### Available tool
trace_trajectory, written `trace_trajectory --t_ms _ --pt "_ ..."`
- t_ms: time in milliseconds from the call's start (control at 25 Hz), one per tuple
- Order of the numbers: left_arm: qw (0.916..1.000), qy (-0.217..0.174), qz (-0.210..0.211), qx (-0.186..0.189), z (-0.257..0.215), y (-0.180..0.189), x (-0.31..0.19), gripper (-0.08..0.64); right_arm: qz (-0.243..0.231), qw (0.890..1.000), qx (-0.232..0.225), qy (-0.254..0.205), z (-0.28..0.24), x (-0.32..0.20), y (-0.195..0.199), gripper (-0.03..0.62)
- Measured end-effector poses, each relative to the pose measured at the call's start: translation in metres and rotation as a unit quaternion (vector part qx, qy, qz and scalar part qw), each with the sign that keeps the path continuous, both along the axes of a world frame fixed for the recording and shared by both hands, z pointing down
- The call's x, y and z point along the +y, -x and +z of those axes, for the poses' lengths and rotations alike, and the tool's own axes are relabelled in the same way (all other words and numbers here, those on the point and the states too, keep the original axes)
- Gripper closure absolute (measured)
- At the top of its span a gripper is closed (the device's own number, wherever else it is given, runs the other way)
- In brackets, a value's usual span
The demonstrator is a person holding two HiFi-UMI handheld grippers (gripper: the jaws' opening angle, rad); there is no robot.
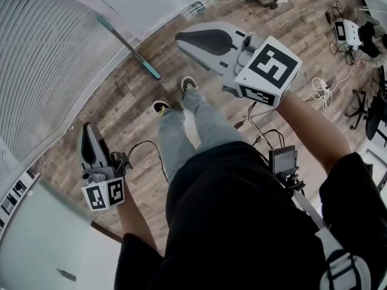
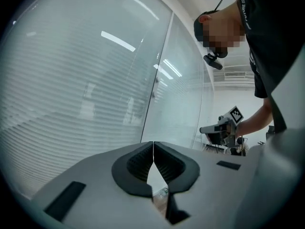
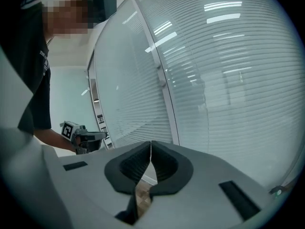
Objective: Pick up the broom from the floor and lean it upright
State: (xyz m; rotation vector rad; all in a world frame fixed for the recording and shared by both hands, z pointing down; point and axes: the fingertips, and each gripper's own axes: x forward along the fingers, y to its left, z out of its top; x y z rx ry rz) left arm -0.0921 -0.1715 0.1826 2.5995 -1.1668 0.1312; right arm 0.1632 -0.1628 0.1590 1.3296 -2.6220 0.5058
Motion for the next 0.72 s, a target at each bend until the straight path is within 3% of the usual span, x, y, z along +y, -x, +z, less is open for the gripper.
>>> trace_trajectory --t_ms 200,320,720 --pt "0.9990 -0.045 -0.003 -0.003 -0.074 -0.027 0.015 0.537 0.026 0.999 0.017 -0.036 -0.051 0.026 0.007 0.571" --pt "0.9988 -0.047 -0.018 0.004 -0.097 -0.030 0.025 0.537 0.060 0.996 0.049 -0.041 -0.063 0.045 0.005 0.571" --pt "0.9955 -0.072 -0.060 0.010 -0.124 0.043 0.101 0.537 0.096 0.988 0.097 -0.067 -0.079 0.130 0.059 0.572"
